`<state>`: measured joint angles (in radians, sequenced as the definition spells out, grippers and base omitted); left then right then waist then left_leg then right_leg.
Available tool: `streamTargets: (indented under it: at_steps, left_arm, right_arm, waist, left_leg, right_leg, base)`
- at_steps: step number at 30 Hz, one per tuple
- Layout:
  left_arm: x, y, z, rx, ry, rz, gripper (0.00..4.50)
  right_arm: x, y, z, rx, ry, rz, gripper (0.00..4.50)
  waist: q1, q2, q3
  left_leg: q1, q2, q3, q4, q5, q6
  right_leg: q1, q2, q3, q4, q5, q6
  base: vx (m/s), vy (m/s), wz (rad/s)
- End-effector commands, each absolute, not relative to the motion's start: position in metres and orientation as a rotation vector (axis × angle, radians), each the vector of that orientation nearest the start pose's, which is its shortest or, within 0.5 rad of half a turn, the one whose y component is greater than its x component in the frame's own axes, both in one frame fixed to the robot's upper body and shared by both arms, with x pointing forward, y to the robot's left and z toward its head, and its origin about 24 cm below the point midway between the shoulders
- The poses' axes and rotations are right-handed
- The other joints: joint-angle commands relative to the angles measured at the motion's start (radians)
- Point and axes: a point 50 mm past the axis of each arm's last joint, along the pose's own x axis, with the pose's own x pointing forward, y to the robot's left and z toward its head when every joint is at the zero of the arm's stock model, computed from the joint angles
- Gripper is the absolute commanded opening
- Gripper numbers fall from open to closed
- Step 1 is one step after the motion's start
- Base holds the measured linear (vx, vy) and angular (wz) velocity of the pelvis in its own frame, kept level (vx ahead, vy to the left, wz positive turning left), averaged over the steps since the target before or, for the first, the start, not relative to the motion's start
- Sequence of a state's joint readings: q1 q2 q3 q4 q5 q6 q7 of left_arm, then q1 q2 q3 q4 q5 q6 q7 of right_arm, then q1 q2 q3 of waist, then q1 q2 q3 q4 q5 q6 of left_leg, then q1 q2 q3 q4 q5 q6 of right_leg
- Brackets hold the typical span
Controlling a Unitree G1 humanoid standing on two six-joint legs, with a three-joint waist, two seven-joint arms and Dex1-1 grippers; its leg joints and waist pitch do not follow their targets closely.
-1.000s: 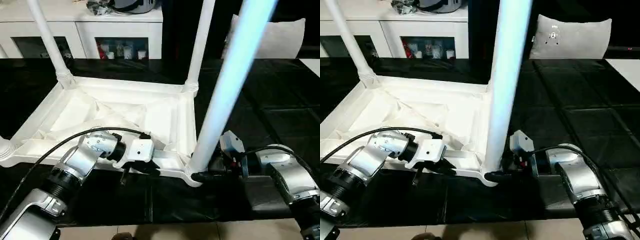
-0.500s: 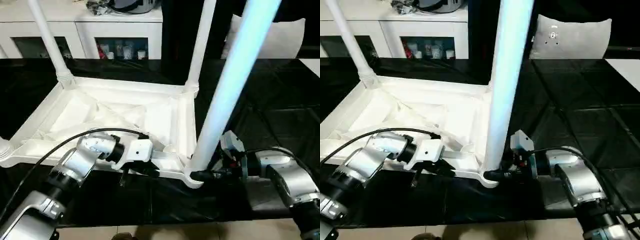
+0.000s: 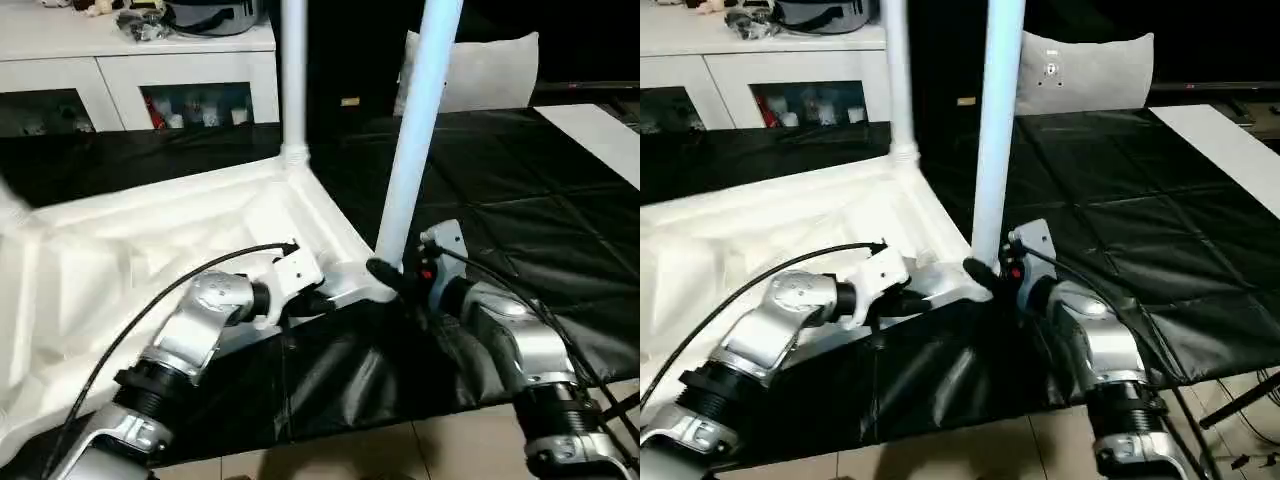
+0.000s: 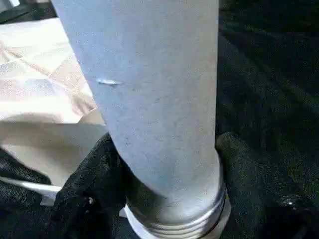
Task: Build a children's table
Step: Rotate leg to tighten
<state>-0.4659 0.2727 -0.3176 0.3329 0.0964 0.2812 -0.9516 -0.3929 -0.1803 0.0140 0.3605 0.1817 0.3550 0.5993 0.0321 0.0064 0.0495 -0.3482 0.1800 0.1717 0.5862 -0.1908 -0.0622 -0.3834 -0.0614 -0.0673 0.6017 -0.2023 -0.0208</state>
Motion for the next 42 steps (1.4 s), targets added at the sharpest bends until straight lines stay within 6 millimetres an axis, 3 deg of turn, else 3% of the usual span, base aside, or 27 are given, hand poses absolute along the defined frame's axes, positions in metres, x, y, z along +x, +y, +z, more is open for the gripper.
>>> streamTargets:
  at_steps: [1,3,4,6,11,13,15,20,23,24,25,27,30,31,33,42]
  left_arm:
    - [0.284,0.050,0.055,0.397,0.301,-1.380,0.00]
    - [0.286,0.055,0.053,0.434,0.312,-1.365,0.00]
    - [0.287,0.059,0.052,0.453,0.319,-1.353,0.00]
    - [0.290,0.067,0.050,0.478,0.333,-1.330,0.00]
    - [0.294,0.083,0.050,0.521,0.354,-1.315,0.00]
    - [0.294,0.086,0.050,0.529,0.354,-1.319,0.00]
    - [0.294,0.089,0.050,0.537,0.358,-1.324,0.00]
    - [0.293,0.102,0.049,0.594,0.368,-1.380,0.00]
    - [0.288,0.118,0.048,0.678,0.412,-1.480,0.00]
    - [0.288,0.118,0.048,0.678,0.412,-1.481,0.00]
    - [0.288,0.121,0.048,0.709,0.420,-1.506,0.00]
    - [0.288,0.122,0.048,0.718,0.422,-1.515,0.00]
    - [0.285,0.126,0.048,0.754,0.432,-1.576,0.00]
    - [0.285,0.127,0.048,0.759,0.434,-1.589,0.00]
    - [0.284,0.128,0.048,0.771,0.437,-1.618,0.00]
    - [0.282,0.123,0.051,0.777,0.415,-1.688,0.00]
  right_arm:
    - [0.313,-0.112,0.035,0.074,0.353,0.699,3.23]
    - [0.312,-0.114,0.038,0.073,0.332,0.715,3.44]
    - [0.312,-0.115,0.039,0.070,0.326,0.721,3.63]
    - [0.309,-0.124,0.042,0.068,0.303,0.741,3.65]
    - [0.303,-0.144,0.048,0.026,0.269,0.793,4.20]
    - [0.302,-0.148,0.049,0.015,0.267,0.809,4.45]
    - [0.300,-0.153,0.051,-0.001,0.261,0.836,4.45]
    - [0.297,-0.170,0.058,-0.062,0.256,0.915,4.45]
    - [0.288,-0.185,0.067,-0.107,0.301,1.075,4.45]
    - [0.288,-0.185,0.067,-0.107,0.302,1.076,4.45]
    - [0.284,-0.188,0.071,-0.120,0.301,1.147,4.45]
    - [0.283,-0.188,0.072,-0.125,0.300,1.165,4.09]
    - [0.279,-0.190,0.074,-0.123,0.311,1.240,3.97]
    - [0.278,-0.190,0.074,-0.120,0.315,1.255,3.97]
    - [0.277,-0.190,0.074,-0.115,0.323,1.282,3.72]
    - [0.271,-0.181,0.071,-0.058,0.351,1.376,2.93]
  waist:
    - [0.007,-0.006,-0.046]
    - [0.021,-0.001,-0.054]
    - [0.021,-0.003,-0.053]
    - [0.026,-0.003,-0.055]
    - [0.040,0.003,-0.059]
    - [0.041,0.000,-0.060]
    - [0.042,0.005,-0.058]
    - [0.052,0.004,-0.058]
    - [0.058,0.003,-0.059]
    - [0.056,-0.005,-0.057]
    - [0.059,-0.001,-0.057]
    - [0.059,-0.002,-0.056]
    - [0.059,-0.003,-0.057]
    - [0.059,-0.009,-0.058]
    - [0.063,-0.005,-0.059]
    - [0.078,-0.007,-0.061]
  left_leg:
    - [0.005,0.047,-0.021,-0.076,-0.283,0.021]
    - [0.013,0.051,-0.014,-0.071,-0.234,0.025]
    - [-0.004,0.049,-0.016,-0.074,-0.207,0.035]
    - [0.000,0.049,-0.013,-0.071,-0.191,0.042]
    - [-0.005,0.049,-0.013,-0.068,-0.137,0.060]
    - [-0.005,0.049,-0.013,-0.067,-0.132,0.062]
    - [-0.004,0.050,-0.013,-0.069,-0.155,0.059]
    - [-0.003,0.051,-0.014,-0.069,-0.170,0.055]
    - [-0.003,0.051,-0.014,-0.067,-0.165,0.063]
    - [-0.004,0.051,-0.011,-0.068,-0.168,0.070]
    - [-0.004,0.052,-0.011,-0.066,-0.165,0.078]
    - [-0.004,0.053,-0.011,-0.066,-0.165,0.076]
    - [-0.002,0.054,-0.012,-0.067,-0.172,0.069]
    - [-0.002,0.054,-0.011,-0.067,-0.168,0.070]
    - [-0.002,0.055,-0.011,-0.065,-0.154,0.073]
    - [0.000,0.057,-0.010,-0.064,-0.146,0.068]
  right_leg:
    - [0.022,-0.090,0.053,-0.106,-0.453,-0.135]
    - [0.020,-0.087,0.060,-0.095,-0.333,-0.162]
    - [0.035,-0.085,0.057,-0.084,-0.272,-0.177]
    - [0.034,-0.085,0.057,-0.082,-0.233,-0.183]
    - [0.043,-0.084,0.056,-0.073,-0.155,-0.195]
    - [0.044,-0.083,0.054,-0.071,-0.136,-0.204]
    - [0.042,-0.083,0.053,-0.076,-0.160,-0.206]
    - [0.044,-0.083,0.054,-0.076,-0.178,-0.199]
    - [0.047,-0.082,0.053,-0.073,-0.164,-0.203]
    - [0.048,-0.081,0.053,-0.074,-0.168,-0.201]
    - [0.046,-0.082,0.052,-0.074,-0.183,-0.199]
    - [0.045,-0.083,0.051,-0.075,-0.195,-0.197]
    - [0.044,-0.085,0.051,-0.076,-0.223,-0.200]
    - [0.044,-0.084,0.051,-0.076,-0.219,-0.201]
    - [0.043,-0.084,0.051,-0.073,-0.199,-0.207]
    - [0.042,-0.087,0.051,-0.069,-0.192,-0.212]
  base:
    - [0.000,0.000,0.00]
    - [0.000,0.000,0.00]
    - [0.000,0.000,0.00]
    - [0.000,0.000,0.00]
    - [0.000,0.000,0.00]
    - [0.000,0.000,0.00]
    - [0.000,0.000,0.00]
    - [0.000,0.000,0.00]
    - [0.000,0.000,0.00]
    - [0.000,0.000,0.00]
    - [0.000,0.000,0.00]
    - [0.000,0.000,0.00]
    - [0.000,0.000,0.00]
    - [0.000,0.000,0.00]
    - [0.000,0.000,0.00]
    - [0.000,0.000,0.00]
